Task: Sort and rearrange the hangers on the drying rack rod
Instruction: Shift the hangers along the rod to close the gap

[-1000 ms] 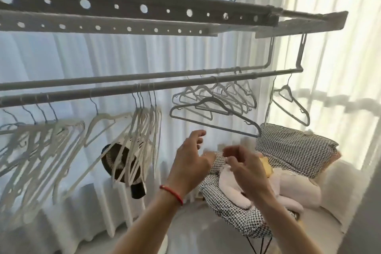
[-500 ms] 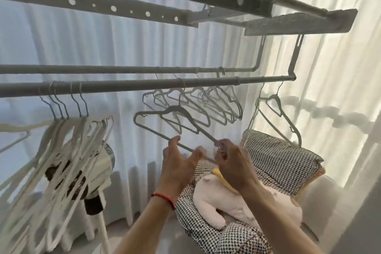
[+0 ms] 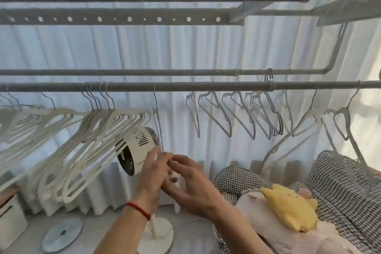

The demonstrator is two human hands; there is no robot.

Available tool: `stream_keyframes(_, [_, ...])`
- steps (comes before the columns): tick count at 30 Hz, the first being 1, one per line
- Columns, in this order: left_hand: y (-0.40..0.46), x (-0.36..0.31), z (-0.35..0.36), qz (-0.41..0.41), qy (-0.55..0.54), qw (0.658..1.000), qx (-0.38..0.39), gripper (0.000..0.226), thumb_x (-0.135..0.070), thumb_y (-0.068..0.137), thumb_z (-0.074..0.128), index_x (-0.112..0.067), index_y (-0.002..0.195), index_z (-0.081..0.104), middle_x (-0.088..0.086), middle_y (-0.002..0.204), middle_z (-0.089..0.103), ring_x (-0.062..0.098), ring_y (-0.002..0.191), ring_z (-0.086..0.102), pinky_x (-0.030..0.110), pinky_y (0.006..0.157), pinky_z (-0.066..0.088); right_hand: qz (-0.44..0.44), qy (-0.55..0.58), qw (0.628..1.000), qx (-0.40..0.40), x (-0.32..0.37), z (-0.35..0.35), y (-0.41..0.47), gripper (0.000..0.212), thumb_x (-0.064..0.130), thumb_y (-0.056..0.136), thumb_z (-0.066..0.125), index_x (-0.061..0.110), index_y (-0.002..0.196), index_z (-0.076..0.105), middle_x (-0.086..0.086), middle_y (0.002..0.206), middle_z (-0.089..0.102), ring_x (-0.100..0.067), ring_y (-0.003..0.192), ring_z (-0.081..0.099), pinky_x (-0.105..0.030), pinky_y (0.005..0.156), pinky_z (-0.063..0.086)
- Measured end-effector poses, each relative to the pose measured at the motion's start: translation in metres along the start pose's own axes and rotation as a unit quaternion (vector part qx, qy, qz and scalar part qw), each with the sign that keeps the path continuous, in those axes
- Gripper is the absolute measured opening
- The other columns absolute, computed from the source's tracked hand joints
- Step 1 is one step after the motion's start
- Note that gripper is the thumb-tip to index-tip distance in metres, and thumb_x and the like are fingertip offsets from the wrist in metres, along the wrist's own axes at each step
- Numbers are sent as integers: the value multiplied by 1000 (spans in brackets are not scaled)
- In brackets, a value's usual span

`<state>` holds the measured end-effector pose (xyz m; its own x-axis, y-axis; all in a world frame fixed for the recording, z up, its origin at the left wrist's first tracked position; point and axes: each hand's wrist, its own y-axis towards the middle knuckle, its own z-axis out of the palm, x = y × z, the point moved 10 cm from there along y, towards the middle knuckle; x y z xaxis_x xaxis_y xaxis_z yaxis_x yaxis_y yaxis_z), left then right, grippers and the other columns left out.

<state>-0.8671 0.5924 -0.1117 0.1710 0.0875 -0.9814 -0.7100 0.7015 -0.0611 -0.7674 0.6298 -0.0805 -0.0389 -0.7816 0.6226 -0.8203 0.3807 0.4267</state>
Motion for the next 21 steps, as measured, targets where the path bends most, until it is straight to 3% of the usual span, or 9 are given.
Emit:
stream_keyframes(3, [1, -13, -31, 8, 22, 999, -47, 55, -42, 84, 58, -20, 134, 57, 10, 122, 63, 30, 98, 62, 43, 68, 60, 25, 57, 998, -24, -16, -16, 2, 56, 60, 94, 55, 30, 140, 62, 14, 146, 50, 1, 134, 46, -32, 112, 43])
stream_keyframes(7, [6, -16, -61, -20, 42, 997, -56, 46, -28, 91, 59, -18, 136, 57, 17, 121, 63, 34, 98, 66, 53, 83, 61, 67, 56, 985, -152, -51, -64, 25, 30, 31, 99, 62, 24, 128, 68, 8, 131, 61, -9, 120, 60, -38, 102, 53])
stream_keyframes(10, [11, -32, -76, 20, 221, 972, -74, 51, -27, 96, 58, -19, 145, 46, 5, 124, 64, 25, 110, 63, 43, 96, 54, 108, -7, 967, -229, -68, -97, 44, 33, 22, 97, 63, 19, 130, 65, -1, 135, 60, -20, 127, 57, -43, 111, 46])
stream_keyframes(12, [8, -53, -77, 85, 402, 906, -107, 51, -33, 94, 59, -20, 141, 45, 3, 128, 61, 26, 117, 58, 39, 99, 50, 135, -54, 957, -250, -76, -113, 54, 40, 20, 96, 63, 13, 136, 59, -7, 144, 54, -26, 136, 49, -35, 116, 35])
stream_keyframes(15, [-17, -98, -57, 192, 646, 709, -209, 43, -42, 89, 60, -18, 124, 57, 8, 118, 58, 30, 109, 54, 42, 84, 55, 185, -119, 946, -240, -95, -127, 71, 61, 23, 97, 61, 7, 152, 40, -13, 160, 37, -29, 150, 30, -37, 121, 23])
stream_keyframes(16, [-23, -109, -48, 232, 659, 679, -225, 37, -39, 87, 63, -15, 115, 63, 9, 111, 57, 30, 103, 54, 42, 76, 56, 211, -137, 941, -226, -106, -127, 78, 70, 27, 98, 60, 6, 157, 31, -15, 164, 30, -30, 153, 24, -41, 123, 20])
stream_keyframes(17, [-28, -119, -37, 276, 647, 673, -226, 32, -35, 84, 66, -13, 107, 66, 10, 106, 57, 30, 98, 54, 41, 70, 56, 247, -144, 935, -209, -118, -127, 84, 76, 31, 99, 59, 5, 160, 22, -17, 166, 25, -32, 154, 21, -44, 124, 20])
stream_keyframes(19, [-28, -133, -16, 356, 595, 695, -190, 27, -30, 82, 67, -13, 103, 67, 9, 106, 58, 28, 98, 54, 39, 69, 56, 326, -130, 918, -187, -139, -127, 91, 82, 39, 100, 55, 3, 161, 14, -23, 163, 28, -39, 150, 28, -50, 121, 27])
stream_keyframes(21, [-12, -134, 7, 364, 557, 740, -101, 29, -32, 87, 62, -16, 111, 66, 4, 115, 57, 22, 109, 53, 35, 81, 53, 371, -111, 901, -194, -147, -128, 95, 76, 44, 99, 53, 0, 155, 25, -26, 154, 43, -42, 140, 43, -50, 112, 38])
